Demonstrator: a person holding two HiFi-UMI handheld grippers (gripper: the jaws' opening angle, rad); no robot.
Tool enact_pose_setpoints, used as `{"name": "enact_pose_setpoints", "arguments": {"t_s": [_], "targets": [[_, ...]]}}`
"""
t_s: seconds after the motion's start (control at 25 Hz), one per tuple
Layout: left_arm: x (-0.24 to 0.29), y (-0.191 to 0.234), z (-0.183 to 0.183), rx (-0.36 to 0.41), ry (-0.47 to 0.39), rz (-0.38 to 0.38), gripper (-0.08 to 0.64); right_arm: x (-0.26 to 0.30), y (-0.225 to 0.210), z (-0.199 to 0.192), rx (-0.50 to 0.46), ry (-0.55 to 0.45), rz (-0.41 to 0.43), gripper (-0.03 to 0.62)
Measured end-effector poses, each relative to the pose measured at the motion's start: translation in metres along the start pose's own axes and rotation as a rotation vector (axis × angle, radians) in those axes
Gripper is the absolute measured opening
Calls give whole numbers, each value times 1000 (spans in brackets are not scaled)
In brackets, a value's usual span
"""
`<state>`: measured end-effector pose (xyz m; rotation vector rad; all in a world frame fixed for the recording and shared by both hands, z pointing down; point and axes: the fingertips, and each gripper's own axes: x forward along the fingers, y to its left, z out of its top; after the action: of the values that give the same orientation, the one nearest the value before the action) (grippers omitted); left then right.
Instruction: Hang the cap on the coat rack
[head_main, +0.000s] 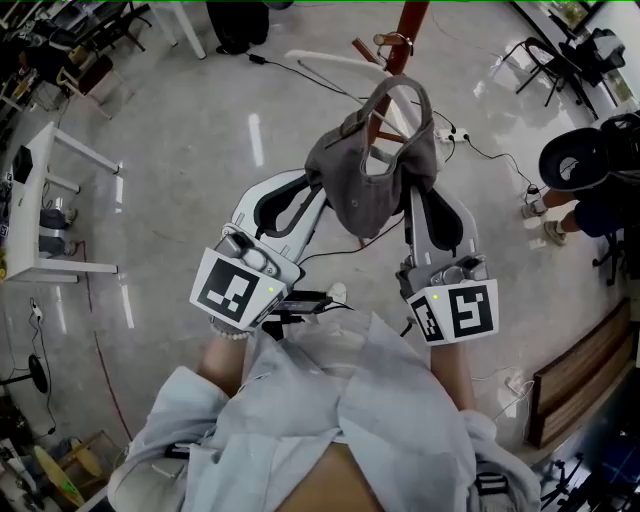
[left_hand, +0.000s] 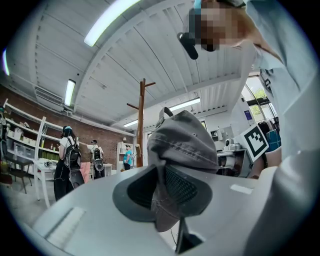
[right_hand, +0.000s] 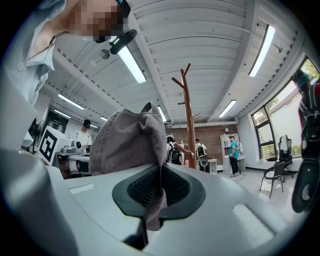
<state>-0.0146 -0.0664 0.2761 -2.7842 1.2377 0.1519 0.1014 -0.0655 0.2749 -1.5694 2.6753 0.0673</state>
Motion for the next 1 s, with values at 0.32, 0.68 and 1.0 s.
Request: {"name": "enact_pose_setpoints", "arguments": {"t_s": [0.32,0.68,1.0], "targets": [[27,5,-5,16,26,62,57,16,-27,-2,20,-9,48,15],[34,15,-2,4,16,78,57,33,-31,-2,42,-4,65,15],[44,33,2,-10,7,66,57,50,-32,3,29,-1,48,15]]}}
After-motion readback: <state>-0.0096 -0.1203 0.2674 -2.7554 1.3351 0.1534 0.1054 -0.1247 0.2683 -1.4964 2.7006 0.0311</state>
